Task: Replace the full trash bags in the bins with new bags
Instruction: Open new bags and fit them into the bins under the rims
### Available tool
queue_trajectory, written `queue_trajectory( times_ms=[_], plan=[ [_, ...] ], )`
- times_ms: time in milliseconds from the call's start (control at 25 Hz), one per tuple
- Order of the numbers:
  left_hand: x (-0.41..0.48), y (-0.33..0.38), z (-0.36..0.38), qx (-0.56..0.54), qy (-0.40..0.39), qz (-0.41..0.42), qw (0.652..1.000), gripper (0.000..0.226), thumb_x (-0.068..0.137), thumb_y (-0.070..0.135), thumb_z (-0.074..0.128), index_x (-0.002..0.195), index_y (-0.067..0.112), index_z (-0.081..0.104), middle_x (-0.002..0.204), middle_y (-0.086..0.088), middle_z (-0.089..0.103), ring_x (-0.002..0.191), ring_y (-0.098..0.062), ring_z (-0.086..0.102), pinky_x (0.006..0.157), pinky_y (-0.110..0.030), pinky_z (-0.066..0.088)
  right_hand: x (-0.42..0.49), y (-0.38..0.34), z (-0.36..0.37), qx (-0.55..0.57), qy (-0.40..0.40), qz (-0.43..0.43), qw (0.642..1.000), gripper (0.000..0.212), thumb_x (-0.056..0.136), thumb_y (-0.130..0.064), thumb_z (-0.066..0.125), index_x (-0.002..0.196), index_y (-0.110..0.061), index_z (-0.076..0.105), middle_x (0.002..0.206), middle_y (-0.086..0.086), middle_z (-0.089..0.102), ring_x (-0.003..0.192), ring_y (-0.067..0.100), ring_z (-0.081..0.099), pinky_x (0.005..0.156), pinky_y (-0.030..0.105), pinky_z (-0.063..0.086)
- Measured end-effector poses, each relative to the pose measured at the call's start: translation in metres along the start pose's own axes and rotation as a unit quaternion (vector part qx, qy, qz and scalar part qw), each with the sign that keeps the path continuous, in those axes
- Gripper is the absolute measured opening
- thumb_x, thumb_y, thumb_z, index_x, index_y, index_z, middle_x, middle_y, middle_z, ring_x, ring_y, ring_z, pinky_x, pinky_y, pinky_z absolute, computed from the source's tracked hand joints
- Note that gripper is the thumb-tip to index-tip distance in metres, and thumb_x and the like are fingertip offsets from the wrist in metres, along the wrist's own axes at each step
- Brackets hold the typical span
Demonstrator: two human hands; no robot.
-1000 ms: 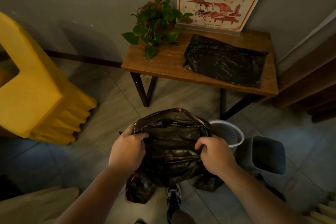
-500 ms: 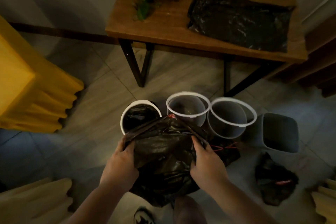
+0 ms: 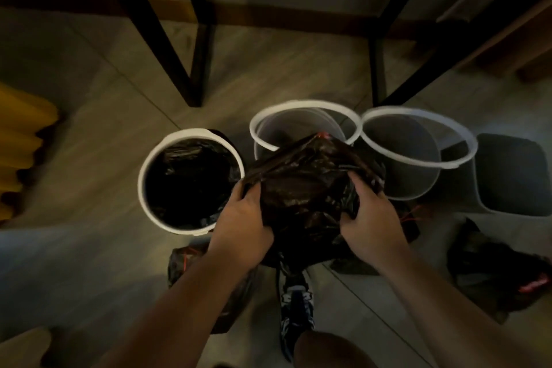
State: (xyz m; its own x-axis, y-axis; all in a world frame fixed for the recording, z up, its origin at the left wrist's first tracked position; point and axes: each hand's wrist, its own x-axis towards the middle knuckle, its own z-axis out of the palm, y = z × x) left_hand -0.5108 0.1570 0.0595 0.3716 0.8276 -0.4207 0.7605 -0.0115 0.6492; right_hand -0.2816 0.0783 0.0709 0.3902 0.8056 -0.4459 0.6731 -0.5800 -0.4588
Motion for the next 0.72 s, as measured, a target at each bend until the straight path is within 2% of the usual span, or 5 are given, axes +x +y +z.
queue_trajectory(
  times_ms=[240, 360, 520, 600, 720],
  plan=[
    [0.082, -0.027, 0.055, 0.064, -0.056, 0.029, 0.996, 0.091, 0.082, 0.013, 0.068, 0.161, 0.033, 0.029, 0.158, -0.010, 0.041, 0.135, -0.037, 0.051, 0.104, -0.038, 0.051, 0.073, 0.032, 0.059, 0.021, -0.008, -0.013, 1.000, 0.062, 0.089, -0.015, 0.070, 0.149, -0.024, 0.052, 0.143, 0.009, 0.059, 0.138, 0.032, 0.049, 0.111, 0.031, 0.034],
    [0.119, -0.025, 0.067, 0.113, -0.044, 0.083, 0.989, 0.042, 0.081, 0.010, 0.066, 0.123, 0.010, 0.063, 0.121, -0.015, 0.063, 0.114, -0.037, 0.057, 0.082, -0.029, 0.042, 0.109, 0.031, 0.068, 0.011, 0.036, -0.058, 0.998, 0.027, 0.089, -0.010, 0.066, 0.117, -0.010, 0.069, 0.118, 0.014, 0.070, 0.116, 0.038, 0.062, 0.089, 0.028, 0.041],
    [0.167, -0.017, 0.062, -0.022, 0.083, 0.220, 0.972, 0.018, 0.083, 0.001, 0.063, 0.092, 0.015, 0.071, 0.087, 0.022, 0.062, 0.089, 0.009, 0.059, 0.073, -0.001, 0.040, 0.152, 0.026, 0.061, 0.078, 0.071, -0.065, 0.992, 0.020, 0.097, -0.015, 0.063, 0.114, -0.011, 0.072, 0.113, 0.010, 0.073, 0.109, 0.031, 0.065, 0.079, 0.029, 0.047],
    [0.179, -0.011, 0.061, -0.047, 0.100, 0.272, 0.956, 0.035, 0.084, -0.003, 0.060, 0.078, 0.031, 0.061, 0.078, 0.031, 0.053, 0.076, 0.020, 0.055, 0.065, -0.003, 0.040, 0.168, 0.028, 0.059, 0.152, 0.083, -0.055, 0.983, 0.027, 0.096, -0.015, 0.070, 0.123, -0.014, 0.072, 0.120, 0.006, 0.073, 0.116, 0.026, 0.064, 0.093, 0.034, 0.053],
    [0.207, -0.014, 0.071, -0.004, 0.119, 0.271, 0.955, 0.052, 0.085, -0.006, 0.061, 0.060, 0.035, 0.041, 0.059, 0.019, 0.047, 0.054, 0.003, 0.054, 0.049, -0.014, 0.031, 0.181, 0.030, 0.066, 0.252, 0.095, -0.085, 0.959, 0.057, 0.093, -0.018, 0.078, 0.147, -0.018, 0.057, 0.144, -0.001, 0.062, 0.135, 0.014, 0.055, 0.115, 0.034, 0.044]
  ],
)
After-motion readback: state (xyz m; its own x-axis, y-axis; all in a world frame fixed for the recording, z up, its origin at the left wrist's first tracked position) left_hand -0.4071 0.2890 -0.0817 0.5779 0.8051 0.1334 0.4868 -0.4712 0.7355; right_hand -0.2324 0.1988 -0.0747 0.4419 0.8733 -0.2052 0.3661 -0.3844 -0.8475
